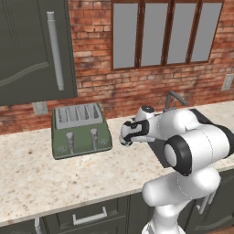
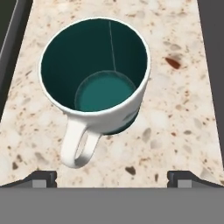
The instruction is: Clear the mugs and bowl far away from the sink.
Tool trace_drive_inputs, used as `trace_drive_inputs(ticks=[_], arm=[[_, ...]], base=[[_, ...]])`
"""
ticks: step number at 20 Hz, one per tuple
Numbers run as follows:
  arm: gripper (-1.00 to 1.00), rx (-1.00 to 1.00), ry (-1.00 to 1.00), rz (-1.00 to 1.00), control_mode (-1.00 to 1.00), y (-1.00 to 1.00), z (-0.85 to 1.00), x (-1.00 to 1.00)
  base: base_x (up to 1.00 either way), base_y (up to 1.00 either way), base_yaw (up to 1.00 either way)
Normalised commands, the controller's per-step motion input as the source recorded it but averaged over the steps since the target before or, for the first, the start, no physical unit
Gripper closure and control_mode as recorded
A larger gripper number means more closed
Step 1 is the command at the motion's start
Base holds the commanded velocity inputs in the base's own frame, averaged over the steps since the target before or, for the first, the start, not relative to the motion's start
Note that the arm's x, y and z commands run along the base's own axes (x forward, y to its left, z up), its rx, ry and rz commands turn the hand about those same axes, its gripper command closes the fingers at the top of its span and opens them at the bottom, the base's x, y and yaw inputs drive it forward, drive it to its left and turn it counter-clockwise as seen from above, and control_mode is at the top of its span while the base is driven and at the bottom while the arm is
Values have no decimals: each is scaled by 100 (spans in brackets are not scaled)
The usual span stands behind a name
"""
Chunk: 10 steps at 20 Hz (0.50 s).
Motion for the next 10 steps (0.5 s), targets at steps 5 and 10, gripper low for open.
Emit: trace_drive_inputs(ticks=[5,10], arm=[[-100,0,-3,0,-100,0,-10,12],[-100,0,-3,0,-100,0,-16,24]], base=[[0,0,0],[0,0,0]])
